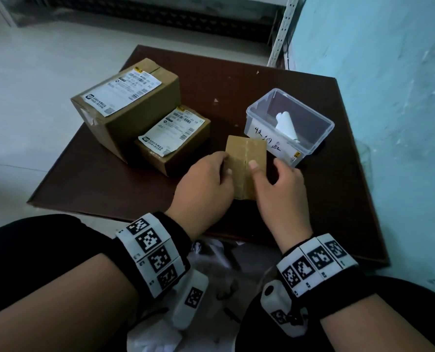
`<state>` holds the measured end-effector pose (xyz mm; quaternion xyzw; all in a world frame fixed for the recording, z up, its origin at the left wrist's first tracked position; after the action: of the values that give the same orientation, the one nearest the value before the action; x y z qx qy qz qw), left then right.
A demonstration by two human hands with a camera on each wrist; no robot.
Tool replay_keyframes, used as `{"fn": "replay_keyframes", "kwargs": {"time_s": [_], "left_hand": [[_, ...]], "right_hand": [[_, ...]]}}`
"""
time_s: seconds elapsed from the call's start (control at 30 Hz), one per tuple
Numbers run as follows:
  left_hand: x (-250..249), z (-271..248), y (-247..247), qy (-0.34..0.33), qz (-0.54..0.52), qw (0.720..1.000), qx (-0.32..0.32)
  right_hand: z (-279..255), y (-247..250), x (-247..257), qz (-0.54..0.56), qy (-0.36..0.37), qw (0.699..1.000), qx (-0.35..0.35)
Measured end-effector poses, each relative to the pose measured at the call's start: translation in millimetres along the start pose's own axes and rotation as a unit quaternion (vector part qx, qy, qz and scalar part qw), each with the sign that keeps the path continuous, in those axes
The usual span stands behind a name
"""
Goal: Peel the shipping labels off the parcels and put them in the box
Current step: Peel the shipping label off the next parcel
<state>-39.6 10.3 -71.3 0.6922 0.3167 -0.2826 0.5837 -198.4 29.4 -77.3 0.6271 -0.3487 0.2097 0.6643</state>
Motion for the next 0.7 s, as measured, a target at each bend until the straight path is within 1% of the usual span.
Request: {"fn": "replay_keyframes", "kwargs": {"time_s": [0.07,0.13,0.23,0.3,0.4,0.47,0.6,0.63,0.7], "left_hand": [[-2,-1,3,-0.016,-0.002,1.0,-0.017],[-4,-3,8,-0.037,-0.01,0.999,-0.038],[-4,-3,20,-0.06,-0.018,0.996,-0.066],[2,0,32,-0.07,-0.001,0.993,-0.099],[14,6,50,-0.051,0.044,0.988,-0.142],[22,7,60,-0.028,0.085,0.986,-0.14],[35,5,66,-0.009,0.202,0.976,-0.086],[36,2,67,-0.011,0.221,0.972,-0.083],[36,-4,73,-0.017,0.225,0.969,-0.097]], "right_hand": [[-2,7,7,0.04,0.013,0.998,-0.042],[-3,12,15,0.085,0.041,0.992,-0.085],[-5,12,33,0.153,0.092,0.978,-0.107],[-7,7,45,0.185,0.124,0.968,-0.114],[-12,-5,63,0.212,0.153,0.961,-0.087],[-15,-15,73,0.221,0.155,0.961,-0.059],[-19,-37,86,0.256,0.116,0.96,-0.01],[-18,-42,88,0.254,0.101,0.962,0.015],[-19,-56,92,0.242,0.066,0.965,0.08]]}}
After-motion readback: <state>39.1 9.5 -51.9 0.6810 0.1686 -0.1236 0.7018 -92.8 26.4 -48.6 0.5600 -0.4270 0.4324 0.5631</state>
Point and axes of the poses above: each hand's wrist, its own z-axis towards the middle knuckle, its own y-axis out of the back of the hand, x = y × z, the point moved 3 cm from there along z, towards the middle knuckle, and after that the axes turned 10 degrees about y, right-handed, at the moved point
